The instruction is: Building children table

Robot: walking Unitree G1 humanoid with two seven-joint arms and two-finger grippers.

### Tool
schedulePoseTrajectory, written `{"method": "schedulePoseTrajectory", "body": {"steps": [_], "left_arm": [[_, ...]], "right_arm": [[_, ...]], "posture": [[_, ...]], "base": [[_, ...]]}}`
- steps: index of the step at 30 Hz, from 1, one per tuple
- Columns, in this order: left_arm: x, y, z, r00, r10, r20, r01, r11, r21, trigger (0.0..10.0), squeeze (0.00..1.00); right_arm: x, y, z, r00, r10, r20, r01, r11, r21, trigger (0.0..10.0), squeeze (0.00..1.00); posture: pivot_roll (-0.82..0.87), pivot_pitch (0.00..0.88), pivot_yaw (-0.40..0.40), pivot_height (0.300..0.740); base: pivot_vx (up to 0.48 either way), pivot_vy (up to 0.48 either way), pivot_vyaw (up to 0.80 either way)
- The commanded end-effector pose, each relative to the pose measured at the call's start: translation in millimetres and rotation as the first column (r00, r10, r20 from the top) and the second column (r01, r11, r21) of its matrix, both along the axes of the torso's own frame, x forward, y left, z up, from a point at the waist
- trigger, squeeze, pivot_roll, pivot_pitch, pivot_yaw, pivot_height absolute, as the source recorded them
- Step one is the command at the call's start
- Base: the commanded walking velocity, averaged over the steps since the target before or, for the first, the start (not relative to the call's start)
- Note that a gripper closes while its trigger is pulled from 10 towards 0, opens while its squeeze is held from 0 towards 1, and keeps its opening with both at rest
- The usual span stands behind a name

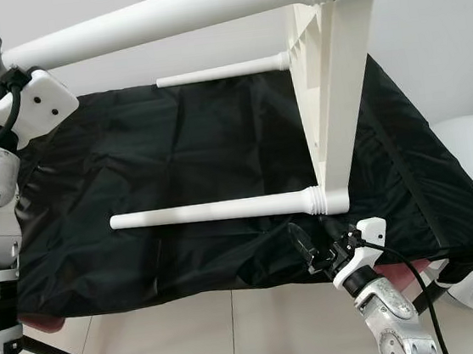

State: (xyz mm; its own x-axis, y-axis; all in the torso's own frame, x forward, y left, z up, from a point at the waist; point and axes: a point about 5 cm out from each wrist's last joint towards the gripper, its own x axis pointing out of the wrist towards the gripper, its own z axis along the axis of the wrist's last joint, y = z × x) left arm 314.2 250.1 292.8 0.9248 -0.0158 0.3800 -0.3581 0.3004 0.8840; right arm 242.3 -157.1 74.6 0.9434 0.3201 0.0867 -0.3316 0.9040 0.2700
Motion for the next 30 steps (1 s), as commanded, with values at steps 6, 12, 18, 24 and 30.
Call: {"method": "schedulePoseTrajectory", "body": {"steps": [6,12,18,24,30], "left_arm": [[0.6,35.6,-44,0.983,0.151,-0.102,-0.165,0.976,-0.143,10.0,0.00],[-0.1,42.8,-31,0.984,0.166,-0.069,-0.173,0.977,-0.124,10.0,0.00],[-2.3,54.4,-23,0.979,0.196,-0.063,-0.201,0.976,-0.087,10.0,0.00],[-7.3,68.3,-25,0.969,0.238,-0.068,-0.243,0.968,-0.065,10.0,0.00],[-10.9,78.2,-34,0.960,0.267,-0.087,-0.275,0.957,-0.092,10.0,0.00]], "right_arm": [[4.0,-4.0,8,1.000,0.010,0.012,-0.011,1.000,0.010,10.0,0.00],[8.6,-8.2,14,0.999,-0.006,0.033,0.006,1.000,0.009,10.0,0.00],[16.0,-18.5,39,0.993,-0.054,0.105,0.048,0.997,0.059,10.0,0.00],[24.3,-30.1,72,0.971,-0.091,0.221,0.079,0.995,0.063,10.0,0.00],[30.8,-42.8,103,0.939,-0.142,0.315,0.117,0.988,0.096,10.0,0.00]], "posture": [[0.01,0.000,-0.030,0.740],[0.01,0.000,-0.029,0.740],[0.00,0.000,-0.027,0.740],[0.00,0.000,-0.024,0.740],[-0.01,0.000,-0.032,0.740]], "base": [[0.000,0.000,0.00],[0.000,0.000,0.00],[0.000,0.000,0.00],[0.000,0.000,0.00],[0.000,0.000,0.00]]}}
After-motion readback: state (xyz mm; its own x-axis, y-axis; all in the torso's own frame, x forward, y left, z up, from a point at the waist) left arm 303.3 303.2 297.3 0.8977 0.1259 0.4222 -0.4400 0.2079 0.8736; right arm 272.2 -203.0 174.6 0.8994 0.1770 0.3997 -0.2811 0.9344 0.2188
